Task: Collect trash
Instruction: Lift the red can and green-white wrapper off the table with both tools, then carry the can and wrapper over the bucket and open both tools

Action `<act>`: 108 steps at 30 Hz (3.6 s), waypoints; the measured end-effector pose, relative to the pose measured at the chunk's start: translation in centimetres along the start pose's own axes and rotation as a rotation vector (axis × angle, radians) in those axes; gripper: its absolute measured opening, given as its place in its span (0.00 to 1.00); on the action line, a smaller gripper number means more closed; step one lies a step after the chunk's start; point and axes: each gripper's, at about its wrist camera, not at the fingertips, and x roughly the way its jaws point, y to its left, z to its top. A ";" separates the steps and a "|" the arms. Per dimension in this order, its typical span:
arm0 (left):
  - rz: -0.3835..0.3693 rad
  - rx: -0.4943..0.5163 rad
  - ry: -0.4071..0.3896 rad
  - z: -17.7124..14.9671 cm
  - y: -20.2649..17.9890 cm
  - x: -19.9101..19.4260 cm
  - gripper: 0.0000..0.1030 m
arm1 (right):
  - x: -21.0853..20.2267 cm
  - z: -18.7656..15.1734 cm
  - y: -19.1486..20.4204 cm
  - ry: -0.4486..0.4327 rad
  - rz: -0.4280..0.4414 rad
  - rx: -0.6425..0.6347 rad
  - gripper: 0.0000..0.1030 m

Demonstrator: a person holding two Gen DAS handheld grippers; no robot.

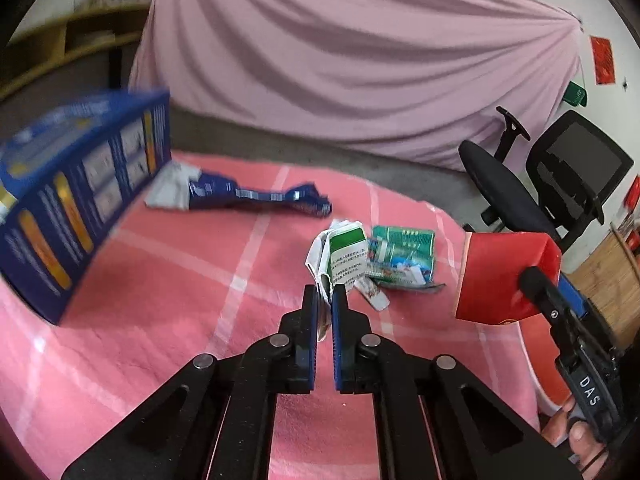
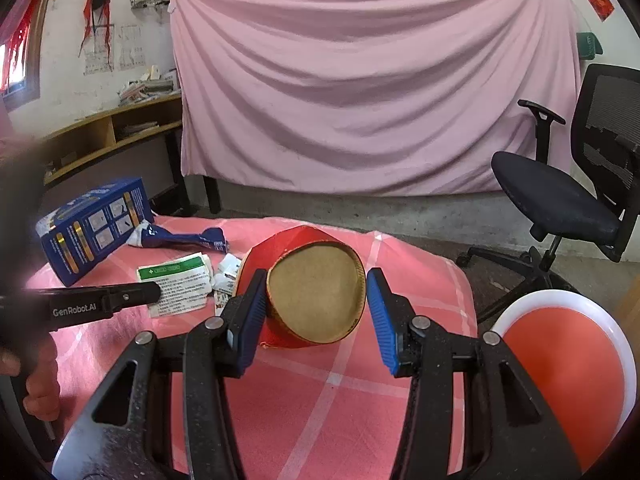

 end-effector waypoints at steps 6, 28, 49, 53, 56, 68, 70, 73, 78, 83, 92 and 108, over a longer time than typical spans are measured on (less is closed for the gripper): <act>0.031 0.117 -0.167 -0.8 -3.1 -3.7 0.04 | -2.3 0.0 -0.7 -0.109 0.000 0.034 0.26; 0.104 -0.022 -0.001 -3.7 0.1 -1.9 0.04 | 0.9 -1.2 -1.7 0.187 0.175 0.065 0.98; 0.108 0.005 -0.041 -3.6 0.0 -3.3 0.04 | 3.1 -2.2 1.0 0.332 0.121 -0.097 0.98; 0.079 0.035 -0.110 -3.5 -1.4 -4.5 0.04 | 1.1 -1.5 0.1 0.214 0.127 -0.042 0.98; 0.050 0.059 -0.191 -3.1 -3.2 -5.8 0.04 | -1.8 -0.9 -1.2 0.056 0.120 0.019 0.98; -0.076 0.301 -0.573 -2.7 -13.8 -10.9 0.04 | -13.4 0.1 -7.2 -0.504 -0.099 0.147 0.98; -0.099 0.341 -0.597 -3.0 -15.4 -11.0 0.04 | -14.7 0.1 -8.1 -0.552 -0.143 0.161 0.98; -0.135 0.395 -0.616 -3.4 -17.7 -10.6 0.04 | -16.1 -0.2 -9.5 -0.592 -0.199 0.185 0.98; -0.203 0.456 -0.589 -3.9 -21.2 -8.8 0.04 | -17.8 -1.1 -12.5 -0.591 -0.289 0.223 0.98; -0.225 0.478 -0.531 -4.4 -24.5 -6.9 0.04 | -17.9 -2.1 -15.3 -0.543 -0.341 0.277 0.98; -0.258 0.465 -0.378 -4.0 -28.3 -2.9 0.04 | -17.4 -4.1 -19.0 -0.386 -0.424 0.333 0.98; -0.297 0.455 -0.063 -3.8 -30.3 2.6 0.05 | -13.6 -6.1 -22.8 -0.129 -0.370 0.449 0.98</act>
